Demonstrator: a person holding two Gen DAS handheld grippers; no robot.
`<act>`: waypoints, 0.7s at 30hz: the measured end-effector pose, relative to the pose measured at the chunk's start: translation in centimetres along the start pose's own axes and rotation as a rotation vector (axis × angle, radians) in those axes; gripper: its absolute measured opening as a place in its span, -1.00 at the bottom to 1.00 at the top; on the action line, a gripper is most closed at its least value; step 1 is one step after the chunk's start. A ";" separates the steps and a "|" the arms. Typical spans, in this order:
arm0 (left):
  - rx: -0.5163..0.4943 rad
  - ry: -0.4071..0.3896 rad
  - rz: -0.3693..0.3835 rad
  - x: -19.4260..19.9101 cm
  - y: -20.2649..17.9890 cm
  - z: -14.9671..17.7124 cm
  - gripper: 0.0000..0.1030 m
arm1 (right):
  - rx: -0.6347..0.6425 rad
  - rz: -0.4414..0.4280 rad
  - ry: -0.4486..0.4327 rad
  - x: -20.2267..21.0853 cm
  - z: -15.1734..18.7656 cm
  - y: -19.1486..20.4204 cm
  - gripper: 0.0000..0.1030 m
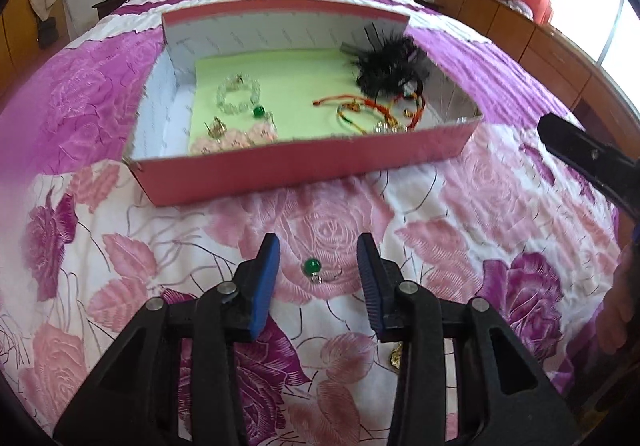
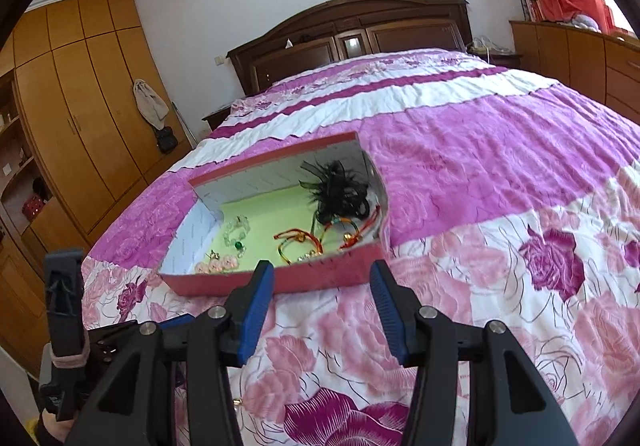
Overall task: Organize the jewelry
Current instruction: 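Grasp the green bead earring with the left tool while the right tool reaches gold earrings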
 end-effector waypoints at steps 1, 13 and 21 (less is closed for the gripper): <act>-0.006 0.008 -0.001 -0.3 -0.2 0.2 -0.48 | -0.007 -0.001 0.003 -0.1 0.2 -0.2 0.03; 0.028 0.049 0.008 -1.6 0.3 1.0 -0.89 | -0.043 -0.022 0.021 -0.4 0.8 -0.8 0.03; 0.050 0.008 0.011 0.7 1.3 0.8 -0.89 | -0.008 -0.030 0.055 0.1 1.5 0.8 0.03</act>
Point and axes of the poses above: each gripper's, at about its wrist camera, not at the fingertips, and x roughly against the way its jaws point, y to its left, z to its underside, the point moved 7 cm from there along -x, roughly the way its jaws point, and after that the axes turned 14 degrees about -z, right-handed, at the moved point
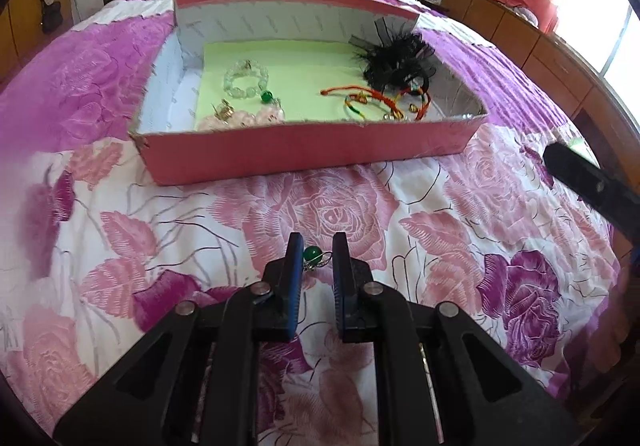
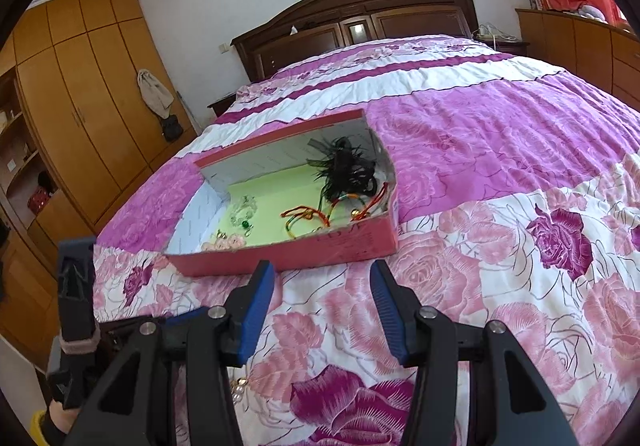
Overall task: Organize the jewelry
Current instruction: 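Grasp the green bead earring with the left tool while the right tool reaches gold earrings, then grasp the gold earrings with the right tool while the left tool holds the green earring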
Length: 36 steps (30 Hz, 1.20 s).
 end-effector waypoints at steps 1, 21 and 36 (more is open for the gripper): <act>0.001 -0.006 -0.005 0.4 0.4 0.0 -0.89 | 0.000 -0.005 0.008 0.0 0.2 0.3 0.03; 0.063 -0.054 -0.043 2.9 3.8 1.2 -0.88 | -0.006 -0.086 0.294 -3.9 7.7 5.4 0.01; 0.083 -0.032 -0.022 1.8 4.0 2.0 -0.88 | 0.072 -0.029 0.417 -7.5 11.1 5.9 -0.66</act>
Point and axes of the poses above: each gripper's, at about its wrist camera, not at the fingertips, and x roughly against the way its jaws point, y to its left, z to its underside, the point moved 7 cm from there along -x, roughly the way its jaws point, and after that the axes turned 14 degrees about -z, right-handed, at the moved point
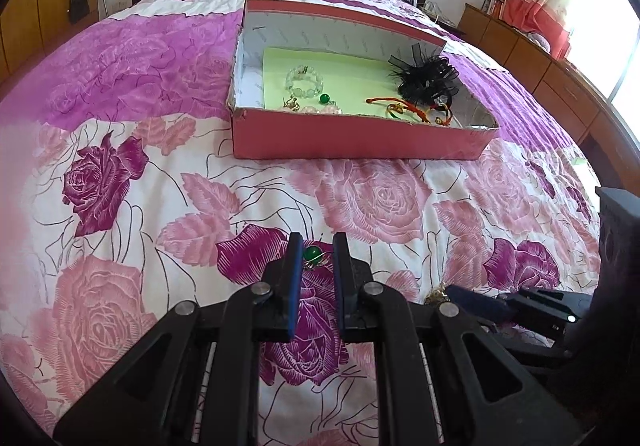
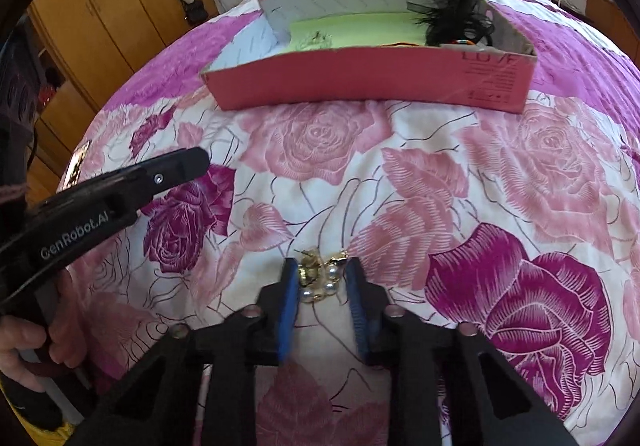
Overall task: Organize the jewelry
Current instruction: 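Grasp the gold earrings with the right tool while the left tool holds the green earring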
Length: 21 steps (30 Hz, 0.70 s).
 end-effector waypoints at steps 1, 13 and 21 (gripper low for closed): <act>0.001 0.000 0.000 0.0 0.0 0.0 -0.88 | 0.005 -0.001 0.002 -0.1 0.0 0.1 -0.68; -0.003 -0.025 -0.014 0.9 0.0 -0.5 -0.88 | -0.010 -0.095 -0.052 2.0 -0.4 0.4 -0.76; -0.004 -0.070 -0.008 2.3 -0.7 -2.2 -0.88 | 0.004 -0.107 -0.162 5.4 -2.5 0.0 -0.76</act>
Point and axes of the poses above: each gripper's, at about its wrist camera, not at the fingertips, and x roughly against the way its jaws point, y to its left, z to its underside, the point moved 7 cm from there along -x, roughly the way its jaws point, and after that the axes turned 14 degrees about -z, right-handed, at the moved point
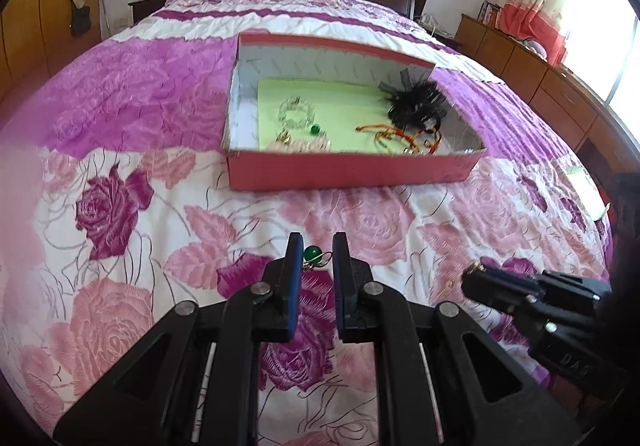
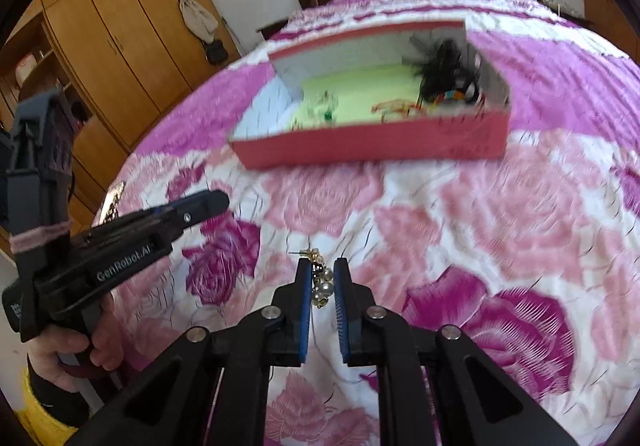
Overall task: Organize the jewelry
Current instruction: 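Grasp the gold earrings with the right tool while the left tool holds the green earring, then lower both held earrings into the box and open both tools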
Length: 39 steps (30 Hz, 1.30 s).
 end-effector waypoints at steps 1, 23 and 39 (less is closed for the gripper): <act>-0.002 -0.009 0.002 0.2 -0.2 -0.3 -0.88 | 0.011 0.003 -0.020 0.5 -0.6 0.0 -0.76; 0.012 -0.286 -0.066 -0.2 -2.4 -9.0 -0.88 | 0.182 0.134 -0.360 4.3 -10.6 -1.7 -0.76; 0.025 -0.362 -0.152 -6.5 -2.5 -9.8 -0.88 | 0.233 0.293 -0.375 -1.4 -12.5 -7.2 -0.76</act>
Point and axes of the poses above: each gripper's, at about its wrist camera, not at the fingertips, and x roughly against the way its jaws point, y to its left, z to its underside, the point moved 7 cm from there along -x, roughly the way its jaws point, and after that the axes turned 14 degrees about -z, right-handed, at the moved point
